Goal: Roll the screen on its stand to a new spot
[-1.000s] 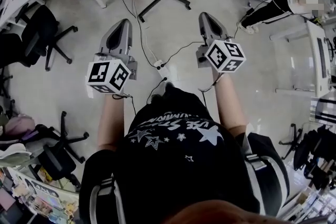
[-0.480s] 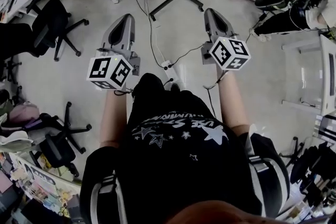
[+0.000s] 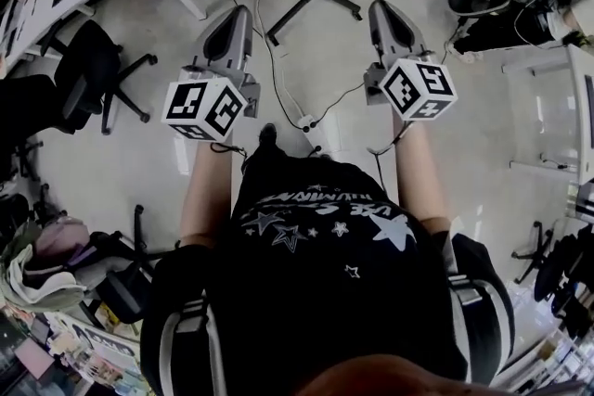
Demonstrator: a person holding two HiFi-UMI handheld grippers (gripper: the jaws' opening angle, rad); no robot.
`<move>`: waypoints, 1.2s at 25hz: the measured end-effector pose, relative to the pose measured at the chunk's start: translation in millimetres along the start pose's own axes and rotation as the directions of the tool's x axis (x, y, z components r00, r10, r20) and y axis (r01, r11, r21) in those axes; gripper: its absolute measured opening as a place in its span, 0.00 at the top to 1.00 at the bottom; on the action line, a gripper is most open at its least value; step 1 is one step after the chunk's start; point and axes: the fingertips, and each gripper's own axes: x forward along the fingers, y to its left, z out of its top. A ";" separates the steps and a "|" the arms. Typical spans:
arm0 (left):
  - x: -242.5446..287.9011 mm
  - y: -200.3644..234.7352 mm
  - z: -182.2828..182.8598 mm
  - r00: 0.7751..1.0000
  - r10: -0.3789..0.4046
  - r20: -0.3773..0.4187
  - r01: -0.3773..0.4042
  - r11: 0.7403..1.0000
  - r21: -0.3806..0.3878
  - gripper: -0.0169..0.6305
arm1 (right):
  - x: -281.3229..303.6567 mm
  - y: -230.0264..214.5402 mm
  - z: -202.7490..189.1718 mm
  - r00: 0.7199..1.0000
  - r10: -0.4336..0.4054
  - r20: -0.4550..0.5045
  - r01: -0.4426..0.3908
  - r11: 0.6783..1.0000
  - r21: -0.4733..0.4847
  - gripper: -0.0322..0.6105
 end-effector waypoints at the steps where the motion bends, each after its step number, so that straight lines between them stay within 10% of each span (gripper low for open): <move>1: 7.6 8.2 1.1 1.000 -0.017 -0.004 0.017 1.000 -0.005 0.96 | 5.6 3.9 3.8 1.000 -0.009 0.007 0.009 1.000 -0.019 0.94; 16: 109.6 65.7 14.2 0.965 -0.260 -0.024 0.259 0.965 -0.033 0.96 | 85.8 51.8 85.4 0.979 -0.037 0.203 0.062 0.991 -0.118 0.47; 30: 141.6 91.4 26.6 0.935 -0.354 -0.037 0.351 0.934 -0.058 0.96 | 159.5 37.8 118.5 0.969 -0.196 0.149 0.224 0.954 -0.199 0.44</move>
